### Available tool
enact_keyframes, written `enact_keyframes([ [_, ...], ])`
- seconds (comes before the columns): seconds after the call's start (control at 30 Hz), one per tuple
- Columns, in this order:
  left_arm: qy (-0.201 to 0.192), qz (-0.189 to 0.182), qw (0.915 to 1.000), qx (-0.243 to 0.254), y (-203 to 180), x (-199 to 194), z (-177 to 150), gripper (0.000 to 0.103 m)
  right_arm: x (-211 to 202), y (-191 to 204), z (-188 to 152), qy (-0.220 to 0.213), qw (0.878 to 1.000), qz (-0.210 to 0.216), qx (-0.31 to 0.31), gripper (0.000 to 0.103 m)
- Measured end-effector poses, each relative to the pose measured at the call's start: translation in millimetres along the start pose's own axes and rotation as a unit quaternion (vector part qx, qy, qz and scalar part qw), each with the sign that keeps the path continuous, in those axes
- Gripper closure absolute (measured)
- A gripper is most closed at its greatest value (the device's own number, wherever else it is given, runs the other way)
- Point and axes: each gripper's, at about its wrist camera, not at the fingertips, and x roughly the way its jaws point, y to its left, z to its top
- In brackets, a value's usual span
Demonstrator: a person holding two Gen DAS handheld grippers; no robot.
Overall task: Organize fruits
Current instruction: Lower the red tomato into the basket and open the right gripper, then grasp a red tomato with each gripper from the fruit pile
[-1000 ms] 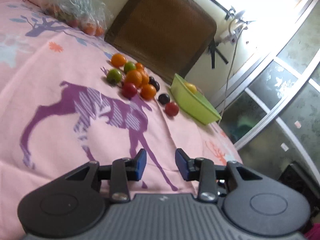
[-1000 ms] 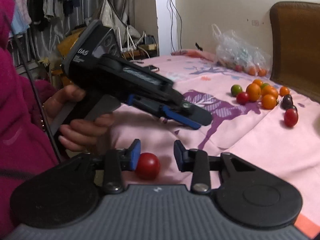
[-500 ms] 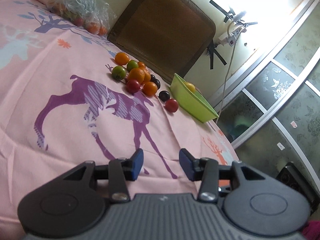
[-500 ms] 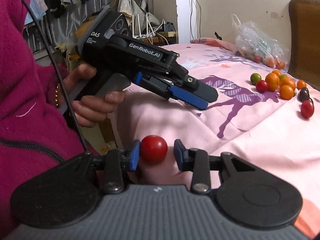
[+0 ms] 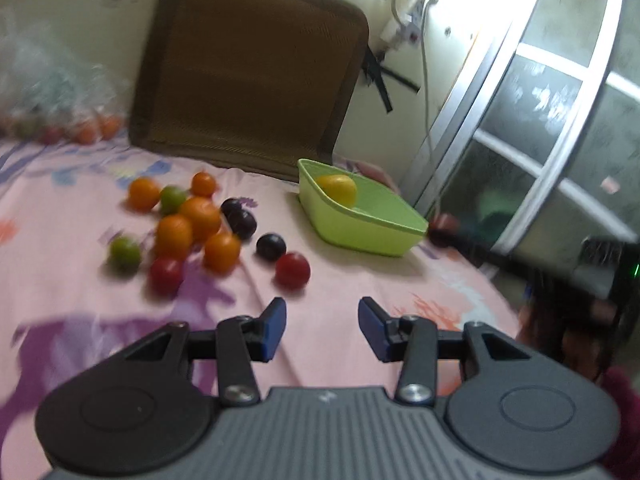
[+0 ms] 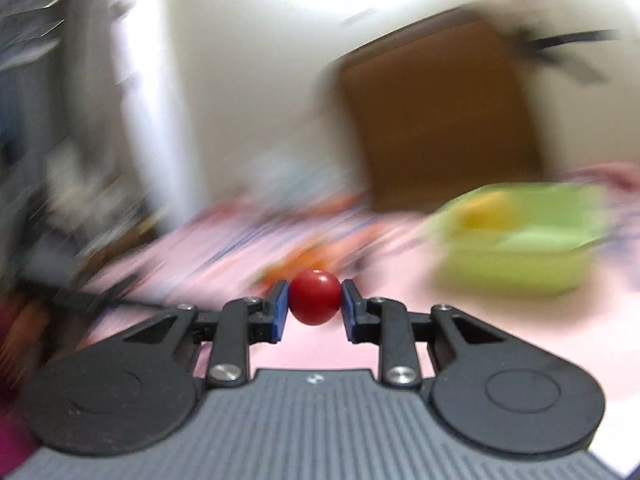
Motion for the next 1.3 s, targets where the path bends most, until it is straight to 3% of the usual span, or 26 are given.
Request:
enact_keyframes([
  [0.1,0.009,0.012,0.9998,0.013,-8.1,26.2,9.8,0.062,11.4,-28.8,19.4,-0.048,0.990,-0.130,-0.005,0.073],
  [0.27,0.015,0.030,0.9990,0.030,-13.7,40.7,6.9,0.062,54.8,-56.5,27.9,-0.015,0.975,-0.222,-0.017,0.071],
  [0.33,0.012,0.039,0.9983,0.042,-12.0,39.1,3.6,0.062,61.0,-61.4,23.6,-0.009,0.972,-0.234,-0.020,0.070],
  [0.4,0.007,0.051,0.9976,0.047,-7.7,37.5,2.2,0.061,60.1,-60.9,18.3,-0.018,0.971,-0.238,-0.017,0.060],
  [0.6,-0.010,0.064,0.9966,0.052,5.5,23.6,-7.7,0.061,37.5,-43.1,9.5,-0.059,0.968,-0.244,0.009,0.060],
  [0.73,-0.025,0.060,0.9964,0.055,10.3,11.9,-19.0,0.061,6.7,-20.3,-17.3,-0.083,0.963,-0.249,0.067,0.060],
  [0.9,-0.028,0.068,0.9956,0.057,9.9,12.0,-20.0,0.061,-15.0,-3.4,-41.1,-0.073,0.951,-0.269,0.137,0.059],
  [1.07,-0.035,0.078,0.9950,0.051,12.2,9.5,-21.0,0.061,-20.6,12.1,-49.3,-0.055,0.947,-0.279,0.151,0.058],
  [1.3,-0.027,0.117,0.9922,0.034,16.8,6.3,-22.9,0.061,-41.3,49.5,-59.0,-0.058,0.958,-0.246,0.136,0.058],
])
